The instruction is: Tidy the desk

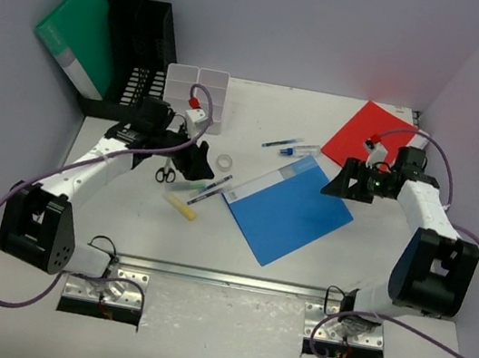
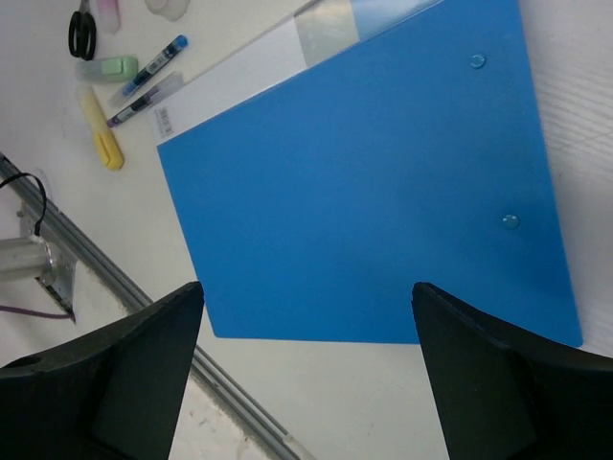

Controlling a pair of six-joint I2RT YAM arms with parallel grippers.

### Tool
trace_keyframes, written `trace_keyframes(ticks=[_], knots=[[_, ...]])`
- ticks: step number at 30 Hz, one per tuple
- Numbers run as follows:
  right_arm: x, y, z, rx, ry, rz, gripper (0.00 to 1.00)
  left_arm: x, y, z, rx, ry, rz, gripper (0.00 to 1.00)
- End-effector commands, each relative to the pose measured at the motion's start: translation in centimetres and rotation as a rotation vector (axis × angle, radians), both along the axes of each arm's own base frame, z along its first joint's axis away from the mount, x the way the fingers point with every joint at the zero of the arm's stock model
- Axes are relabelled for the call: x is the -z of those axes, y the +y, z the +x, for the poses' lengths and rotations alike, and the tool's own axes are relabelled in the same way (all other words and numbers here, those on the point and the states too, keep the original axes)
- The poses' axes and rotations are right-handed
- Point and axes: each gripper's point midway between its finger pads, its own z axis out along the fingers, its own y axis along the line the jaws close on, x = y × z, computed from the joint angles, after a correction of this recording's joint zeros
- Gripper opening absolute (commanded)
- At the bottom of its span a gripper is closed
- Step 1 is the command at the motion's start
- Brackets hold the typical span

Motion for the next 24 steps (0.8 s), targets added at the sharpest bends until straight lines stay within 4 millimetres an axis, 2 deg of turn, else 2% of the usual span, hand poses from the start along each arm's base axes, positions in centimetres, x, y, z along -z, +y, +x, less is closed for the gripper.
trace_keyframes(ticks=[1, 4, 10, 16, 19, 24], knots=[[-0.2, -1.5, 1.7, -0.021, -0.02, 0.019, 0.86, 2.2, -1.9, -0.5, 0.003, 0.015, 0.023, 0.69], [0.4, -2.9, 2.8, 0.024, 0.009, 0.045, 0.82, 4.3, -2.9, -2.8, 0.049, 0.107, 0.009, 0.66], [1.0, -4.1, 5.6, 0.043, 0.005, 0.085, 0.73, 6.0, -4.4, -5.8, 0.009, 0.296, -0.171, 0.65], [2.2, -3.9, 7.5, 0.033, 0.048, 0.163, 0.59, 7.4, -4.9, -5.8, -0.045, 0.401, -0.218, 0.66], [3.2, -3.9, 8.2, 0.02, 0.068, 0.19, 0.55, 8.5, -5.1, -5.6, -0.077, 0.454, -0.24, 0.67], [4.4, -4.2, 9.3, 0.014, 0.094, 0.197, 0.54, 10.1, -5.3, -4.8, -0.124, 0.508, -0.246, 0.7]])
